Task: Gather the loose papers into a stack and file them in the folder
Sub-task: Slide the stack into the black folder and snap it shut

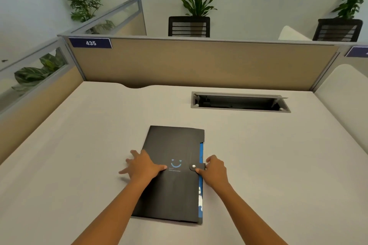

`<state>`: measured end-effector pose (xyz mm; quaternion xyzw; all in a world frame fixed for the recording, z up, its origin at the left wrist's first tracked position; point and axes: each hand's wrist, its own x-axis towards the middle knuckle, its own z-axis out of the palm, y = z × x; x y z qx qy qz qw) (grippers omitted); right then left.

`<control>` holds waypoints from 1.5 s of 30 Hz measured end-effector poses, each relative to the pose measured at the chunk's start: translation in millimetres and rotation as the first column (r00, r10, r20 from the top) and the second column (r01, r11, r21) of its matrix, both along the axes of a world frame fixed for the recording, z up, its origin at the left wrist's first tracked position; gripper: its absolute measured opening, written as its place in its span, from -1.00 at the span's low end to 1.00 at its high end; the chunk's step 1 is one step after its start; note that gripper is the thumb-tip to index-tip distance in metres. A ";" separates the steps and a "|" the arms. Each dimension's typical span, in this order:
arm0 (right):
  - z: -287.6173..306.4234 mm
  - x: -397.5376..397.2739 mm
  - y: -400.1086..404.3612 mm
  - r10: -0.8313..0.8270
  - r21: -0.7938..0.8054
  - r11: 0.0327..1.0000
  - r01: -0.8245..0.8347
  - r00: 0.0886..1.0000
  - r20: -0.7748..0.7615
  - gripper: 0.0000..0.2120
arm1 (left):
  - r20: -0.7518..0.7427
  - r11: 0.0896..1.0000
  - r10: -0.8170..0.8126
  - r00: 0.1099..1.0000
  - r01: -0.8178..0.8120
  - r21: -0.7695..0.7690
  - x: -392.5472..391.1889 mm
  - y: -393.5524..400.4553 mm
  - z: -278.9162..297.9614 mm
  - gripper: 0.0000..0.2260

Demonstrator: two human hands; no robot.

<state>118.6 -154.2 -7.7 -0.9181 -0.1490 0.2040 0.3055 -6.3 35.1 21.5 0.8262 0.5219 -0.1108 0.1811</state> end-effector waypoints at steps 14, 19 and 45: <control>13.9 -26.1 20.4 -0.133 0.172 0.970 0.172 0.967 -0.220 -0.24 | 0.080 0.999 0.046 0.996 -0.044 -0.021 0.3 1.8 -1.5 -0.01; 15.4 -9.1 13.4 -0.202 0.333 0.837 0.435 0.810 -0.551 -0.09 | 0.067 0.998 0.056 0.996 -0.053 -0.035 1.9 3.4 -0.5 0.02; 1.6 -2.0 25.2 0.102 0.574 0.796 0.190 0.894 -0.437 -0.53 | 0.207 0.956 0.238 0.949 -0.192 -0.222 4.3 37.7 -12.7 0.08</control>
